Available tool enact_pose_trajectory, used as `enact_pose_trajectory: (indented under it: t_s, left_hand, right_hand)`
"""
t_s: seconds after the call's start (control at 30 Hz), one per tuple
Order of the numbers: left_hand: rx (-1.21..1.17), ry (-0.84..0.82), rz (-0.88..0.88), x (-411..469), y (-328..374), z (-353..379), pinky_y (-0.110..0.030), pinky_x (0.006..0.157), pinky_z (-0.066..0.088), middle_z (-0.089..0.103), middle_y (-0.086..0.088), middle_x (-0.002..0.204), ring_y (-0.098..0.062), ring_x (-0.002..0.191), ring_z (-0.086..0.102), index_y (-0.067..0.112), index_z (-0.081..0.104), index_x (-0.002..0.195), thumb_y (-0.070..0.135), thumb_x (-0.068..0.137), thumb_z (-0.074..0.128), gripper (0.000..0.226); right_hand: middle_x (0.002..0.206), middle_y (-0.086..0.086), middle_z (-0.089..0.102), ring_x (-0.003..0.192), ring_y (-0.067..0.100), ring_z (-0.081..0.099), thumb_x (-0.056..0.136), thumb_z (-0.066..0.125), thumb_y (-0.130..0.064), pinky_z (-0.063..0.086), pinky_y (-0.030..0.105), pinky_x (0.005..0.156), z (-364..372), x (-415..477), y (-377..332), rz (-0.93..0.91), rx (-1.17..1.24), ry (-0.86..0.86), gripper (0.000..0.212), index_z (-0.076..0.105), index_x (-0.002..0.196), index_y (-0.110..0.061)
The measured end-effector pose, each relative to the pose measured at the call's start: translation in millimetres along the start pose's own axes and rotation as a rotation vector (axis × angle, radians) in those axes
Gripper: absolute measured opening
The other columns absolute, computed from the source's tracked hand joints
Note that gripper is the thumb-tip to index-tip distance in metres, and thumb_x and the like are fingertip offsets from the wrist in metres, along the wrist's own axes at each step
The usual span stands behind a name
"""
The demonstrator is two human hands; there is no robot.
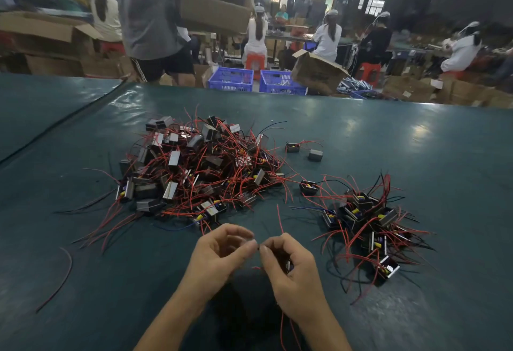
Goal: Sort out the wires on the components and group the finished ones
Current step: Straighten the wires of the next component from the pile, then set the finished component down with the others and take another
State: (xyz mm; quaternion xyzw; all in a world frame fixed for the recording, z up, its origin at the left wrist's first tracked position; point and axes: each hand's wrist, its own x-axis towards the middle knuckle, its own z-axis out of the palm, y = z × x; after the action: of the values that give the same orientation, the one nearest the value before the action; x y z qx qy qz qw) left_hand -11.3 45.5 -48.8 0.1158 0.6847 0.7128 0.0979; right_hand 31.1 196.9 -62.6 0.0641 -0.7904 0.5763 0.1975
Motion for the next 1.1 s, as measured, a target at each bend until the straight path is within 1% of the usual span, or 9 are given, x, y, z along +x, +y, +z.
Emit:
enact_pose_trajectory:
  t_s: [0.1,0.23,0.37,0.47,0.67,0.8,0.9,0.97,1.1]
  left_hand:
    - [0.246,-0.017,0.28,-1,-3,-5,-0.022,0.055,0.048,0.071,0.002,0.076,-0.006,0.061,0.061,0.031,0.075,0.086,0.034,0.076,0.073,0.01]
    - [0.351,-0.018,0.371,0,-6,-10,-0.019,0.057,0.047,0.068,0.009,0.075,-0.008,0.061,0.06,0.029,0.074,0.083,0.036,0.078,0.073,0.008]
    - [0.337,0.017,0.235,0,-7,-5,-0.019,0.052,0.043,0.066,0.004,0.065,-0.004,0.054,0.055,0.025,0.072,0.076,0.034,0.08,0.073,0.01]
    - [0.315,-0.041,0.135,2,-6,-7,-0.021,0.054,0.043,0.064,0.005,0.061,-0.004,0.055,0.054,0.021,0.07,0.074,0.029,0.083,0.073,0.013]
    - [0.059,-0.134,-0.055,3,-2,-5,-0.016,0.045,0.036,0.056,0.003,0.054,-0.007,0.047,0.047,0.025,0.07,0.067,0.04,0.077,0.068,0.018]
    - [-0.177,-0.104,-0.136,4,-2,-2,-0.018,0.044,0.033,0.053,0.0,0.055,-0.009,0.047,0.043,0.019,0.068,0.062,0.037,0.074,0.07,0.022]
    - [-0.358,-0.04,-0.166,3,-1,-2,-0.016,0.046,0.037,0.061,-0.001,0.066,-0.008,0.051,0.05,0.016,0.073,0.071,0.034,0.078,0.065,0.02]
    - [-0.356,-0.025,-0.157,3,0,-4,-0.018,0.047,0.033,0.062,-0.002,0.069,-0.008,0.053,0.049,0.016,0.074,0.078,0.035,0.079,0.062,0.023]
    - [-0.285,-0.002,-0.17,3,-1,-4,-0.018,0.046,0.03,0.062,-0.002,0.07,-0.007,0.052,0.049,0.014,0.072,0.082,0.037,0.079,0.061,0.026]
  right_hand:
    - [0.075,-0.002,0.062,0.069,0.017,0.06,0.093,0.062,-0.008,0.057,0.044,0.065,0,-1,0,0.039,0.043,-0.011,0.013,0.066,0.083,-0.016]
    - [0.076,0.001,0.062,0.069,0.015,0.061,0.093,0.062,-0.007,0.055,0.027,0.064,1,-1,-1,0.036,0.057,-0.014,0.014,0.067,0.083,-0.014]
    - [0.075,-0.002,0.061,0.068,0.012,0.06,0.092,0.063,-0.007,0.05,0.019,0.062,2,0,0,0.012,-0.016,0.007,0.014,0.066,0.082,-0.016]
    - [0.076,-0.003,0.06,0.068,0.015,0.06,0.092,0.064,-0.01,0.051,0.027,0.061,2,-1,1,0.006,-0.059,0.001,0.014,0.065,0.082,-0.02]
    - [0.076,-0.007,0.06,0.069,0.016,0.06,0.091,0.062,-0.023,0.052,0.03,0.061,1,1,-5,-0.032,-0.076,0.014,0.009,0.064,0.082,-0.025]
    - [0.075,-0.01,0.059,0.067,0.015,0.06,0.091,0.065,-0.019,0.054,0.035,0.06,-2,7,-15,-0.082,-0.138,0.009,0.013,0.063,0.082,-0.028]
    - [0.07,-0.011,0.063,0.064,0.006,0.061,0.09,0.067,-0.012,0.052,0.023,0.06,-22,20,-26,-0.101,-0.199,0.174,0.016,0.064,0.081,-0.025]
    - [0.068,-0.013,0.064,0.064,0.002,0.062,0.089,0.069,-0.011,0.048,0.015,0.061,-47,32,-35,-0.097,-0.258,0.338,0.015,0.065,0.082,-0.024]
    - [0.068,-0.019,0.062,0.059,0.001,0.061,0.087,0.071,-0.02,0.05,0.016,0.059,-97,54,-52,-0.099,-0.417,0.667,0.01,0.065,0.082,-0.025]
